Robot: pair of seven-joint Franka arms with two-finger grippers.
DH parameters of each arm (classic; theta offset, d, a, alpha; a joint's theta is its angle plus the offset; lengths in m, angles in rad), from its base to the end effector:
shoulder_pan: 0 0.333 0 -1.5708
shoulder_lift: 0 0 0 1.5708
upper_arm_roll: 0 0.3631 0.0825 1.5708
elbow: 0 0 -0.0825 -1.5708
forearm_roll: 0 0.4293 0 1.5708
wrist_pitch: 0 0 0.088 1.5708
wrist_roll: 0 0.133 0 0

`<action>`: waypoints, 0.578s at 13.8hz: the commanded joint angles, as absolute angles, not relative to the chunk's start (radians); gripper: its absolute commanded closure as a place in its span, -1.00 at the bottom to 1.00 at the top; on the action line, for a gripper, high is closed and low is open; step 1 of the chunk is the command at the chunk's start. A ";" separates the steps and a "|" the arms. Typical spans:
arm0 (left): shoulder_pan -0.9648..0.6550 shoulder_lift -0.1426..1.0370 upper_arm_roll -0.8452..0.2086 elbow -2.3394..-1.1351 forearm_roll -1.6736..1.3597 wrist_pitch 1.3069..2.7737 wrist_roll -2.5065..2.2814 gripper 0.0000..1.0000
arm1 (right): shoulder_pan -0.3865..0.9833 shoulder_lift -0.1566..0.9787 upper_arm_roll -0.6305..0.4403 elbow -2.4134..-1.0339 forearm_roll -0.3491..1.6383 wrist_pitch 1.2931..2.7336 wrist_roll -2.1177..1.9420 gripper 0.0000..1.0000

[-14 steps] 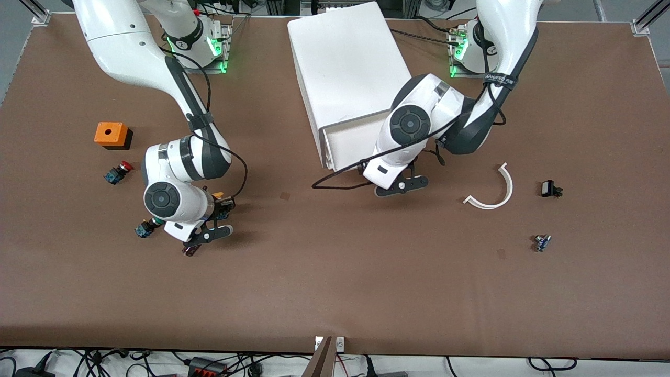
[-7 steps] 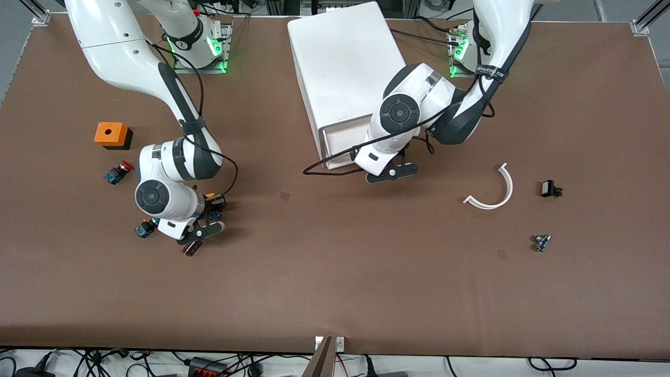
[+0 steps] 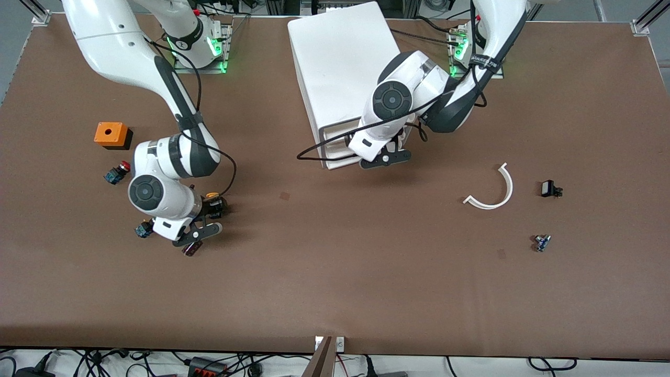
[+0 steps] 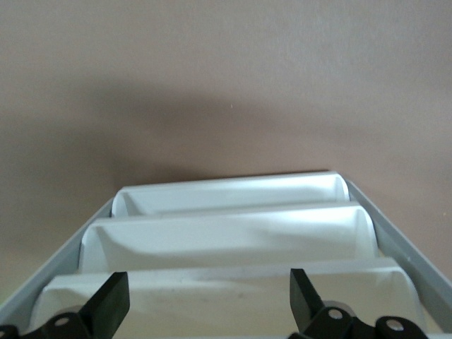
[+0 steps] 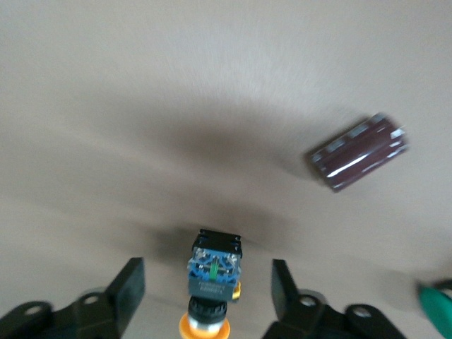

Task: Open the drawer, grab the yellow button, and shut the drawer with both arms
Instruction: 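Push the drawer shut with the left gripper while the right gripper carries the button, then lower the button onto the table and open the right gripper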

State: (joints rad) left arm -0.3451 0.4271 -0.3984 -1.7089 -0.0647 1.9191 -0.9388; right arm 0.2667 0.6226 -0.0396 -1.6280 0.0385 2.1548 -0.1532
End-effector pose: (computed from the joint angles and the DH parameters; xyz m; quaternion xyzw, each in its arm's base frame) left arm 0.5195 -0.4537 0.3419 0.9824 0.1187 -0.1442 0.0051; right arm 0.7192 0.1719 0.2336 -0.9824 -0.1807 0.0477 0.0021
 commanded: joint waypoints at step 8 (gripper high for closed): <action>-0.328 0.376 -0.422 -1.746 -0.114 1.888 -0.957 -1.00 | 0.253 0.433 -0.093 -1.390 0.044 1.754 -0.118 -1.00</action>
